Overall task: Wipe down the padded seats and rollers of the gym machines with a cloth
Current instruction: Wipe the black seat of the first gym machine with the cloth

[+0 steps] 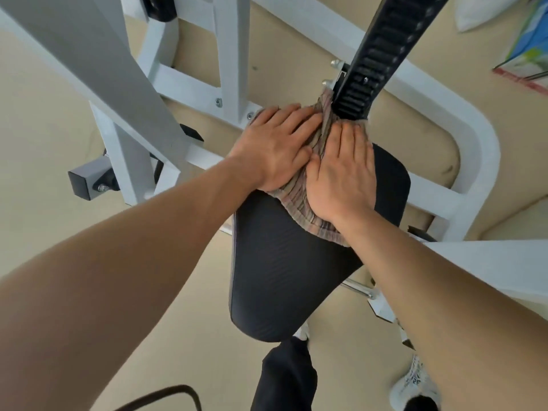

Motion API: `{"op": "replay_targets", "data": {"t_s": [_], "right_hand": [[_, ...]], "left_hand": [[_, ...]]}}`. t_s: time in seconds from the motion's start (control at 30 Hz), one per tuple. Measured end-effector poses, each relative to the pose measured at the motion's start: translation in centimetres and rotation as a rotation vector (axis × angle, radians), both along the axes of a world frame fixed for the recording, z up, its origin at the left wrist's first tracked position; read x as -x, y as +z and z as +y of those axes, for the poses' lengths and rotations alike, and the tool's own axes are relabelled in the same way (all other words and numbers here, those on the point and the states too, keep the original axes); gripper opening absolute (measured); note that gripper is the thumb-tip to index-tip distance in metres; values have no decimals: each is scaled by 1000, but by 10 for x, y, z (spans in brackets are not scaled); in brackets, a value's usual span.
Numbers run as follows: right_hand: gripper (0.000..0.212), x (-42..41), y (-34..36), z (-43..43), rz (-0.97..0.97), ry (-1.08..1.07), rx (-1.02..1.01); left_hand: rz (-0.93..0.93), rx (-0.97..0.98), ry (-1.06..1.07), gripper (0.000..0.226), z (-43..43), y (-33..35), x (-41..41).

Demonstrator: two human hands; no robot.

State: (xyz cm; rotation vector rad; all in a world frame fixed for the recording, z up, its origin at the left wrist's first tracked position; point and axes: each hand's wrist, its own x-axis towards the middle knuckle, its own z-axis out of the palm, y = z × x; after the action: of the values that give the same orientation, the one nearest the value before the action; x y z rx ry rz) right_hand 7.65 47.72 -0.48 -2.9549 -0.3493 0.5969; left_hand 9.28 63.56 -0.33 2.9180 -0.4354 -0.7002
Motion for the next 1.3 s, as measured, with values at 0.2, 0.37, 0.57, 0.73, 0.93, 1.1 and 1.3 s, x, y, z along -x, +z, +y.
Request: {"op": "replay_targets", "data": {"t_s": [0.2,0.37,0.57,0.73,0.93,1.1,1.3], "right_hand": [[45,-50,-9,30,-14,81,-36],[46,-47,-11,54,-53,202,-99],[51,-47,-9,50,10,285,-142],[47,-36,-2,-18,-34,136,-24],[49,-17,4,-85,35,-78,40],[47,-11,4,-71,61,-293,41],[45,-30,-1,-1,-63,-121,-3]], "left_hand": [[65,186,296,30,12,-12,-40],[91,449,710,28,33,-11,-5],[28,305,743,34,24,-8,3],[-29,-30,261,41,-21,-6,-25],[-101,-30,-34,50,-84,-8,-23],[-92,125,-102,49,-68,-14,-26],[-85,90,254,46,0,-10,-16]]}}
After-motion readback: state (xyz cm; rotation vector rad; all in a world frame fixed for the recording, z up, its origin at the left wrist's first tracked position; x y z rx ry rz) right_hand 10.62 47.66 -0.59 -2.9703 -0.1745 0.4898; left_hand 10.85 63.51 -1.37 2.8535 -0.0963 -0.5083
